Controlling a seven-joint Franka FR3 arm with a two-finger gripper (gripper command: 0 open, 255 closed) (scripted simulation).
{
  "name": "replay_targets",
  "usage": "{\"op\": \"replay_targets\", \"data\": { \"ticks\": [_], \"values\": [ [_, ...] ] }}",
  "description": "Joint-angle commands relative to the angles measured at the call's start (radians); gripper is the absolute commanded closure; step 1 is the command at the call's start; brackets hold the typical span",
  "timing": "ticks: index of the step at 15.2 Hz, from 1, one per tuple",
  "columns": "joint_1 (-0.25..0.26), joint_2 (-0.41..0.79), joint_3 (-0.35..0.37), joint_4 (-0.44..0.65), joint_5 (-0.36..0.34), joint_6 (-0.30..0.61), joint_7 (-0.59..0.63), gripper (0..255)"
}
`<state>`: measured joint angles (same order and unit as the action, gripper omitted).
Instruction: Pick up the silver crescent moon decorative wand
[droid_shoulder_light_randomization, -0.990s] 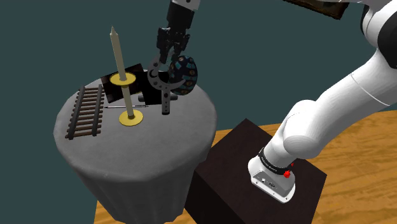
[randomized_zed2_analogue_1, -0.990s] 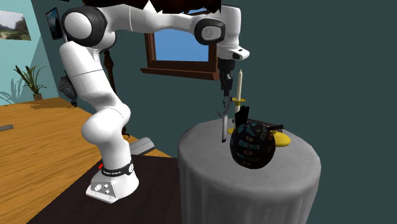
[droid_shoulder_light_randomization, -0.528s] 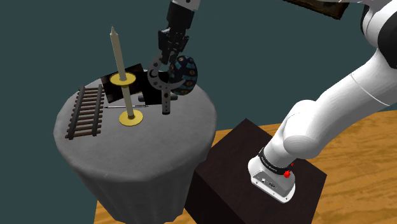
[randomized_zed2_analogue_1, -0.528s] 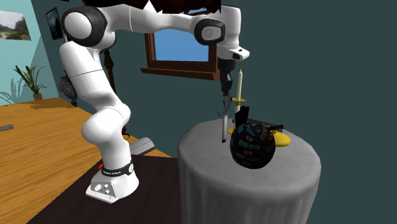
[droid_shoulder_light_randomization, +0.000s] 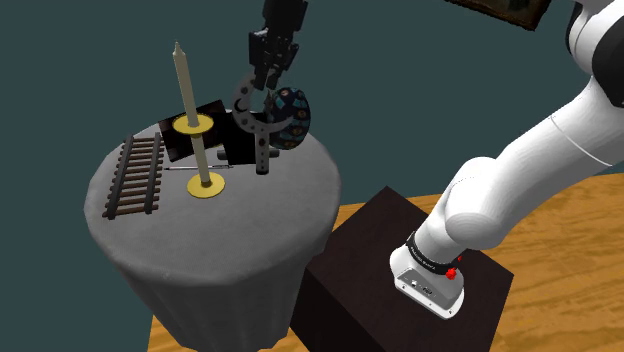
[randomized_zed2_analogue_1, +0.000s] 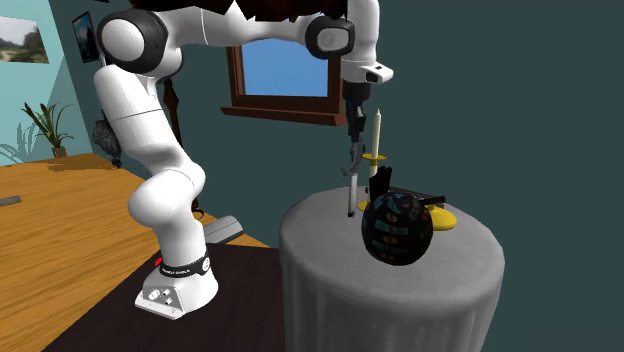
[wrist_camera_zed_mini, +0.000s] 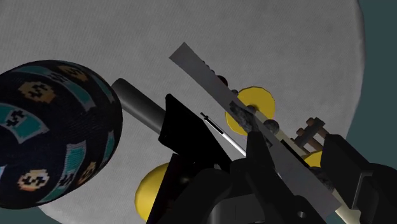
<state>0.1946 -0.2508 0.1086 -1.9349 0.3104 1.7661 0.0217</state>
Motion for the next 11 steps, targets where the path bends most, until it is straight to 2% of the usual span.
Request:
{"op": "replay_targets", "data": {
  "ticks": [1,9,11],
  "values": [
    [-0.001,0.004,-0.002,0.031,-0.002,-0.026,0.006,255],
    [-0.002,0.027,-0.006,0.162,-0.009,-0.13,0.034,255],
    [-0.002,0.028,-0.006,0.164,-0.009,-0.132,0.035,255]
  ]
}}
